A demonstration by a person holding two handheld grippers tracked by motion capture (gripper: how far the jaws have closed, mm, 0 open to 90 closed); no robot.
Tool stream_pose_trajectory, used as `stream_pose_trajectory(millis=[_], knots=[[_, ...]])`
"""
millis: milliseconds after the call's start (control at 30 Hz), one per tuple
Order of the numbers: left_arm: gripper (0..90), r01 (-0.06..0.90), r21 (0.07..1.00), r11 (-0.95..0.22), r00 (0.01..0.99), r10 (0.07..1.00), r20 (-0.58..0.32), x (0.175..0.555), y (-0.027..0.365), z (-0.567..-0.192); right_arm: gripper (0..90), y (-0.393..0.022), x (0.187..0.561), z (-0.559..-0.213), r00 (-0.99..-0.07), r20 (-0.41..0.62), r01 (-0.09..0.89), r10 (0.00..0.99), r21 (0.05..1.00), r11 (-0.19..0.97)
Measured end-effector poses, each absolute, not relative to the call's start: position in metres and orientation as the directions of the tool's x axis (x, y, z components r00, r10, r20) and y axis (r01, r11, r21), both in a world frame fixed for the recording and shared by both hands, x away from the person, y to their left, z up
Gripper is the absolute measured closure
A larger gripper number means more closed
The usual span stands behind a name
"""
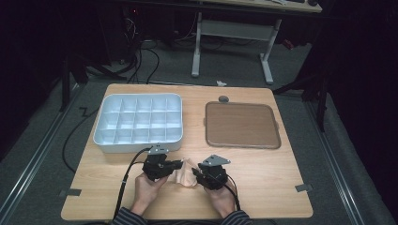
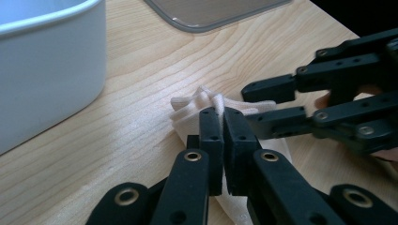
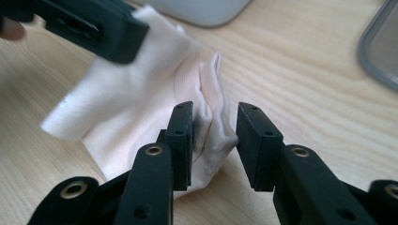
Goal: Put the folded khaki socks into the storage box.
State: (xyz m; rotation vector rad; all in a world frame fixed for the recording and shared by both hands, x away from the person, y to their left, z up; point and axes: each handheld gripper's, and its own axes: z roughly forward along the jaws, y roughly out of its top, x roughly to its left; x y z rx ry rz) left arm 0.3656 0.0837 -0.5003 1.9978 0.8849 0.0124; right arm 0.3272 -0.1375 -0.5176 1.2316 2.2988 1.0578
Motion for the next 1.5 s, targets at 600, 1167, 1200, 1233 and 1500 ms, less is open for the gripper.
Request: stream_pose_trajectory(millis=[600,1167,1200,1233,1500], knots=[[87.7,0.555,0.760,-0.339,0.771,0.551,-0.318,0.368,0.069,-0.493,77.1,-0.132,0.334,-0.525,-0.617,0.075,0.581,0.783,0.714,0.390],[87.5,0.539,0.761,-0.360,0.793,0.520,-0.315,0.382,0.051,-0.495,76.9,-0.134,0.346,-0.528,-0.647,0.127,0.583,0.752,0.718,0.380],[87.5,0.539,0.759,-0.364,0.794,0.520,-0.314,0.383,0.050,-0.496,76.9,-0.134,0.346,-0.528,-0.647,0.128,0.583,0.752,0.719,0.379],[87.5,0.540,0.758,-0.366,0.794,0.519,-0.315,0.383,0.050,-0.497,76.7,-0.134,0.346,-0.528,-0.648,0.127,0.581,0.751,0.721,0.379],[87.4,0.543,0.751,-0.377,0.792,0.527,-0.308,0.384,0.048,-0.499,64.0,-0.142,0.338,-0.523,-0.633,0.098,0.568,0.768,0.732,0.375]])
